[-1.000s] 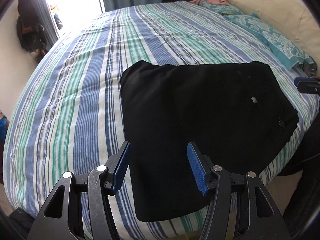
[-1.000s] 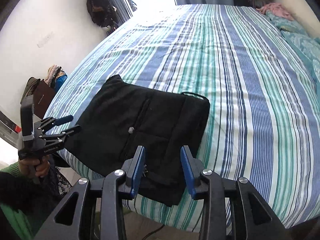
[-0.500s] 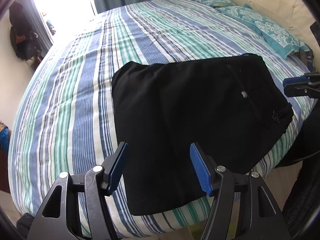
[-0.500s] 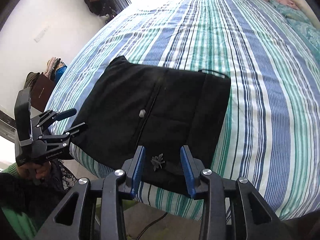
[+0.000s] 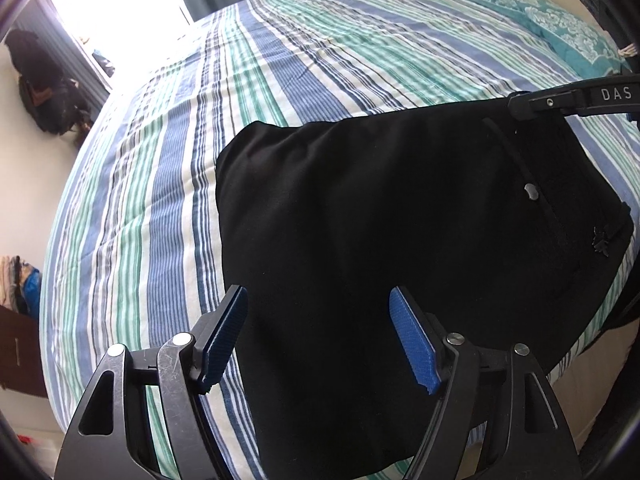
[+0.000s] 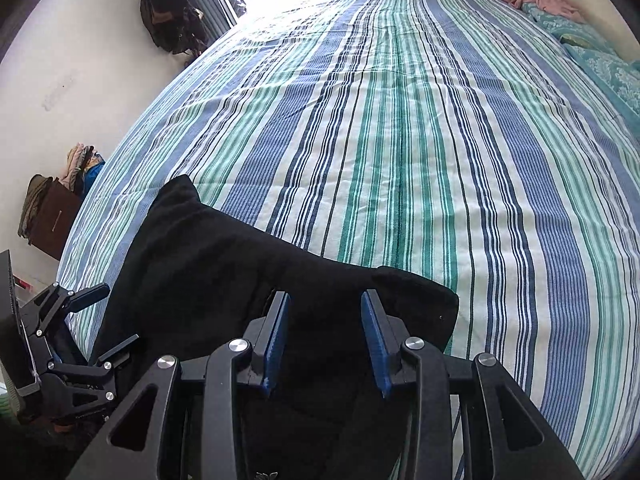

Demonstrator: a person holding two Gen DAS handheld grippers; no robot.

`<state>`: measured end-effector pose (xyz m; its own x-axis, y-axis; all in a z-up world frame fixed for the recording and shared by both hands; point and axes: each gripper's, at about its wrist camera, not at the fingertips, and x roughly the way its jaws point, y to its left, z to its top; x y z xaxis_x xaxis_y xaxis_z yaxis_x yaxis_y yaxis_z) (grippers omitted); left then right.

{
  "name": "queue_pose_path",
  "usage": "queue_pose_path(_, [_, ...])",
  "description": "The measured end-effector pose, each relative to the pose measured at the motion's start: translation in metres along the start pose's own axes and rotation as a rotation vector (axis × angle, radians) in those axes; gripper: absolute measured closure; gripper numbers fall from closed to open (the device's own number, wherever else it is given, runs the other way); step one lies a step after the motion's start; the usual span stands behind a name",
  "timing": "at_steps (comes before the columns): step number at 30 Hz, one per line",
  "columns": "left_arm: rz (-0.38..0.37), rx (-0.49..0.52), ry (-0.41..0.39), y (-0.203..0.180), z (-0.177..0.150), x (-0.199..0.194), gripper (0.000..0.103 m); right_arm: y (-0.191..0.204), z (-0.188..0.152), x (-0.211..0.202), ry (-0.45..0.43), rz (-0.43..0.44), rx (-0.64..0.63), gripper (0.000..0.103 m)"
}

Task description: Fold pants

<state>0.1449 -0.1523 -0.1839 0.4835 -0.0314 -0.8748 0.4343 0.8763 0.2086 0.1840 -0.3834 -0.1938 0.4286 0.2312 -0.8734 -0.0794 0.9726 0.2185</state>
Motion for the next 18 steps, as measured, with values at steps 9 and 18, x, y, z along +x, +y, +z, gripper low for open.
queue_pose_path(9, [-0.013, -0.013, 0.004, 0.002, -0.003, -0.002, 0.028, 0.021, -0.025, -0.041, -0.06, -0.012, -0.042, 0.063])
queue_pose_path(18, [-0.073, -0.037, 0.024, 0.007, -0.017, -0.004, 0.022, 0.037, -0.095, -0.055, 0.055, -0.026, -0.056, 0.055])
